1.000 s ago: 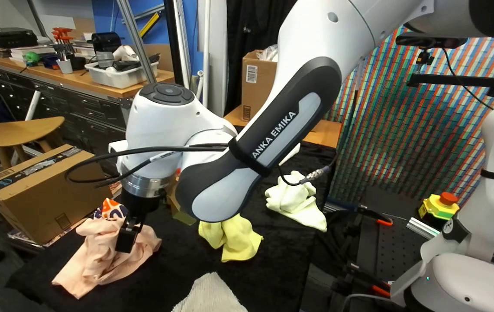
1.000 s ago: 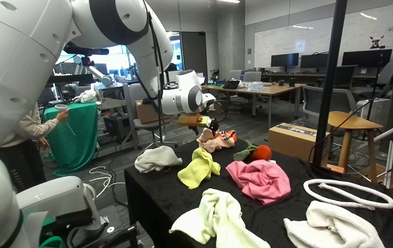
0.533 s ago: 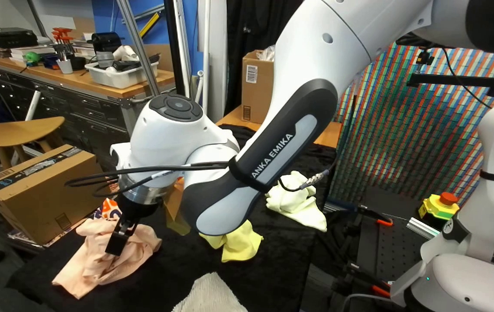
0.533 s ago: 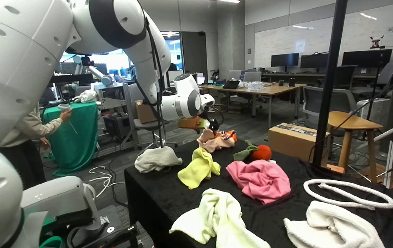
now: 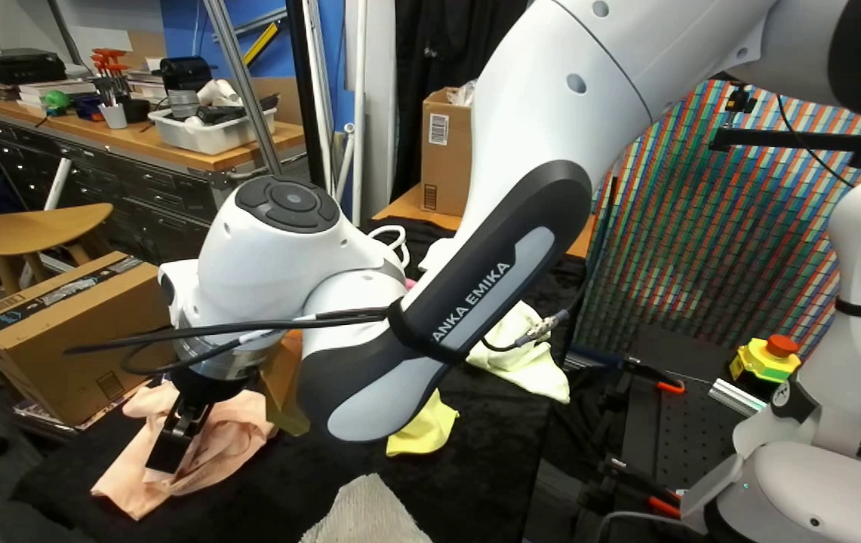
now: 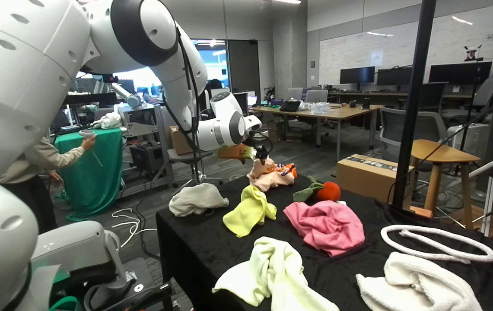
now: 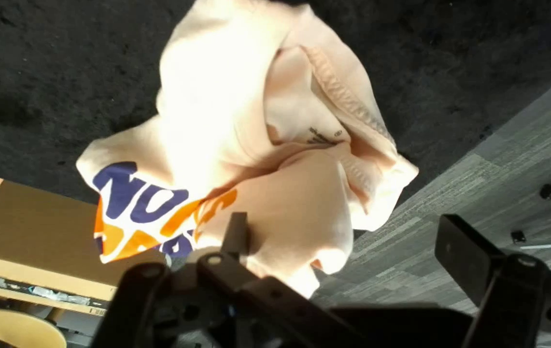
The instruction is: Put the things on the table in a single pile
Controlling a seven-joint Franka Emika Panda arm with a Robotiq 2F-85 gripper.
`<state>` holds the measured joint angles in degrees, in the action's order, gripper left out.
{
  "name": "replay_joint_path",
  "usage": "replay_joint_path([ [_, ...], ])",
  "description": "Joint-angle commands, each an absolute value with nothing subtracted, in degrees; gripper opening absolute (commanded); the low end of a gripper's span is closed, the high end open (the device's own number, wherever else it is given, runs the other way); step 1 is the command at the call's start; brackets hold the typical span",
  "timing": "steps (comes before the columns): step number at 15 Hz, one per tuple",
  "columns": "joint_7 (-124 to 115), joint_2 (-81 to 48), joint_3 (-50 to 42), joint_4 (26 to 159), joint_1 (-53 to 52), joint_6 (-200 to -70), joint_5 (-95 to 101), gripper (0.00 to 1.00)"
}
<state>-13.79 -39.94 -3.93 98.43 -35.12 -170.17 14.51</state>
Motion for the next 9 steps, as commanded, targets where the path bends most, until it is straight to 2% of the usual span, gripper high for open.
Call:
replay_joint_path([
  [1, -15.69, -42.79, -6.98, 93.13, -38.16, -169.56, 14.1, 1.0],
  [9, -18.81, -53.22, -12.23, 78.96, -40.01, -159.85, 14.56, 1.0],
])
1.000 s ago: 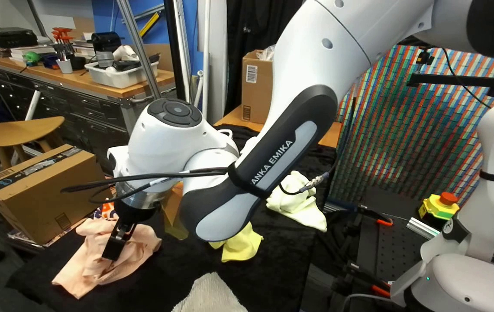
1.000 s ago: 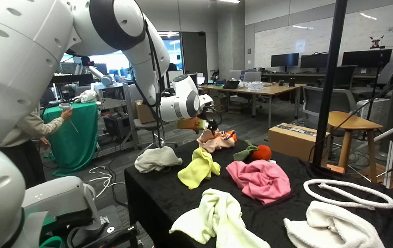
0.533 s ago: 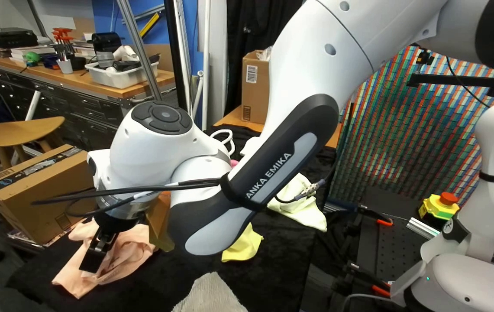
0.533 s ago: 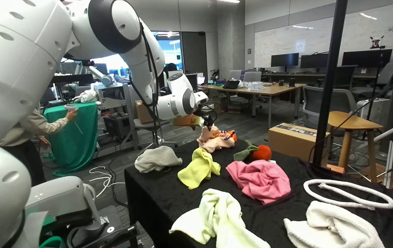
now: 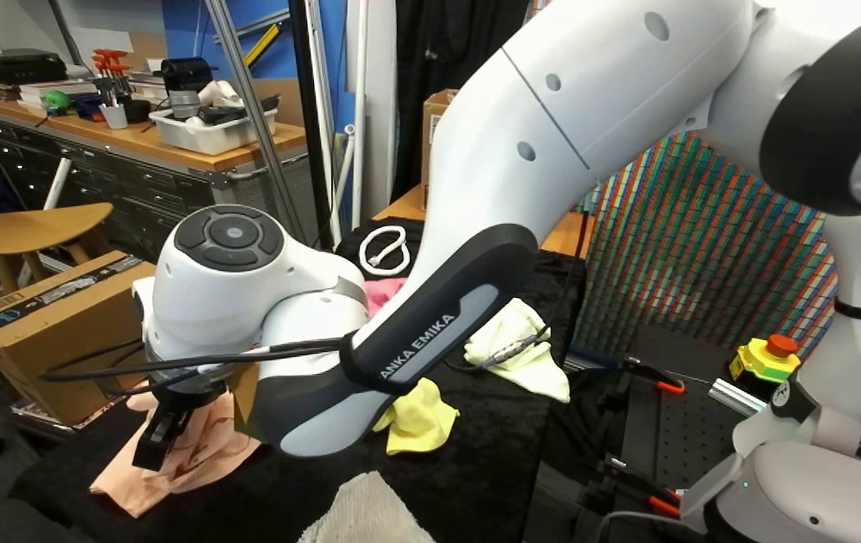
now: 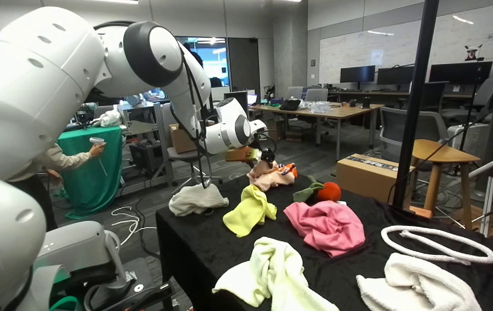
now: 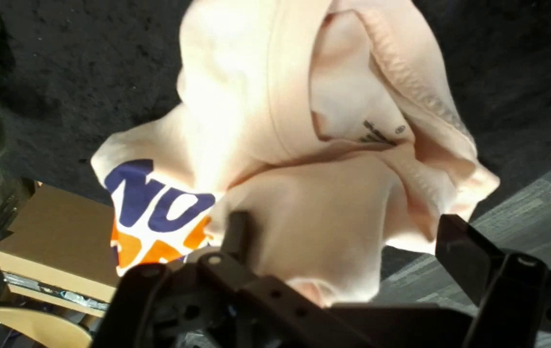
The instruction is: Put the things on the table in a single pile
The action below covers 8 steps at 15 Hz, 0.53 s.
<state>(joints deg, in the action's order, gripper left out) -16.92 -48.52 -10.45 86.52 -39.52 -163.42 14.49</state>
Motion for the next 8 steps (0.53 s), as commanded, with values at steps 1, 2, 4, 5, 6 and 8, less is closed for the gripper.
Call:
replay_joint_path([
  [1, -18.92, -53.89, -12.12, 77.73, -39.72, -158.64, 14.6, 1.0],
  [2, -18.83, -53.3, -11.79, 77.6, -39.56, -157.26, 14.63, 0.99],
  [4, -18.74, -54.54, -11.73, 75.65, -39.04, -155.72, 15.09, 0.74],
  [5, -17.79, -53.38, -11.11, 76.2, -38.67, -154.22, 15.27, 0.69],
  [6, -17.66, -52.76, -11.11, 76.38, -38.69, -153.1, 15.64, 0.61],
  [8, -16.19, -52.26, -10.38, 76.25, -37.9, -150.68, 16.13, 0.44],
])
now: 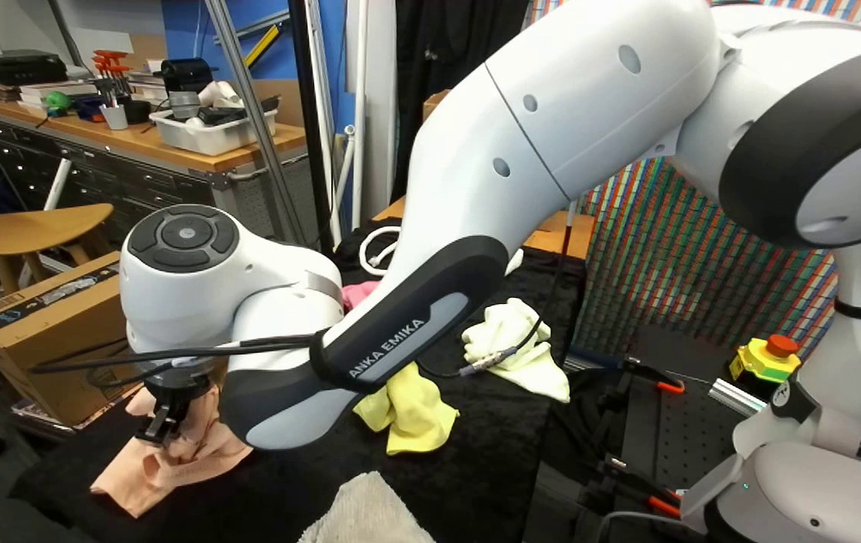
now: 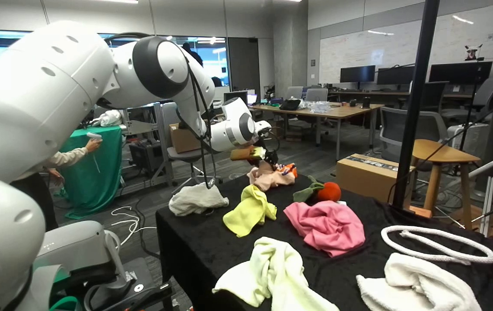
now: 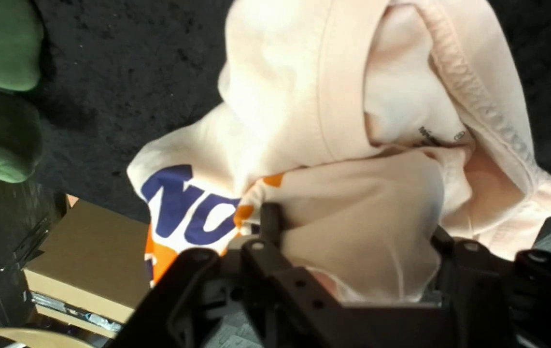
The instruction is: Put the things on the table in a single pile
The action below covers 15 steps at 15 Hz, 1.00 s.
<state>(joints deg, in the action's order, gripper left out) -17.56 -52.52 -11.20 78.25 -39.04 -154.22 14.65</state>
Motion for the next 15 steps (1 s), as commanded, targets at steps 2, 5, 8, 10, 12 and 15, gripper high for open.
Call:
replay_joint_path([
  [2, -13.72, -51.34, -8.78, 76.52, -36.79, -147.63, 16.15, 0.29],
  [5, -9.12, -49.16, -5.69, 78.02, -34.94, -143.18, 16.17, 0.07],
  [8, -4.06, -47.03, -4.27, 79.57, -34.09, -140.01, 14.44, 0.01],
  [10, -2.21, -46.12, -4.68, 79.85, -33.9, -138.89, 15.38, 0.05],
  [12, -1.18, -42.24, -5.79, 82.58, -34.31, -138.51, 16.26, 0.05],
  [15, -1.79, -35.92, -8.72, 87.03, -34.95, -139.69, 18.47, 0.05],
])
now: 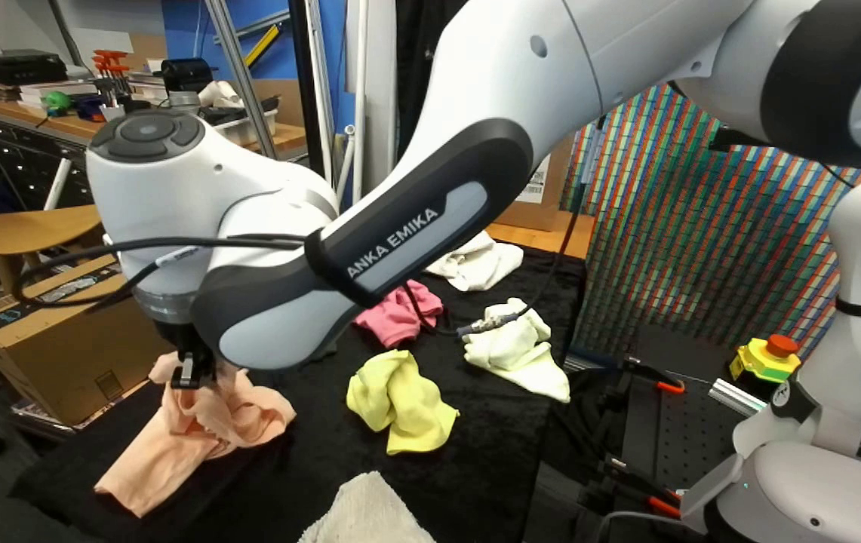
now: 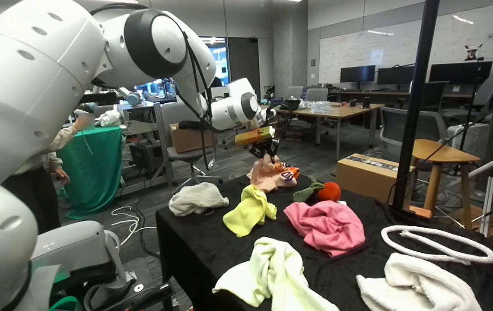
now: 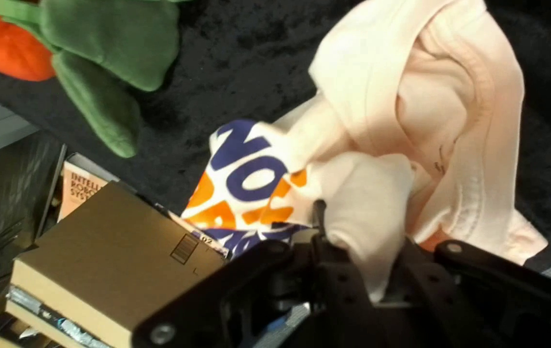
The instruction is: Put the things on the table in a single pile
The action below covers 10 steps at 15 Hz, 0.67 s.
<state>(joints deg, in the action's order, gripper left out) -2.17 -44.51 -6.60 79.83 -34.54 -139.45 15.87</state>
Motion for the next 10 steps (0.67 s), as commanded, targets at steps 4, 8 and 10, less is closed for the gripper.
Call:
replay_joint_path([
  [4, -7.86, -26.81, -8.45, 93.19, -30.77, -141.34, 25.93, 0.05],
  [8, -15.4, -17.69, -8.81, 100.32, -25.24, -144.05, 32.43, 0.05],
  [10, -18.12, -13.25, -8.79, 103.51, -21.96, -145.59, 34.83, 0.05],
])
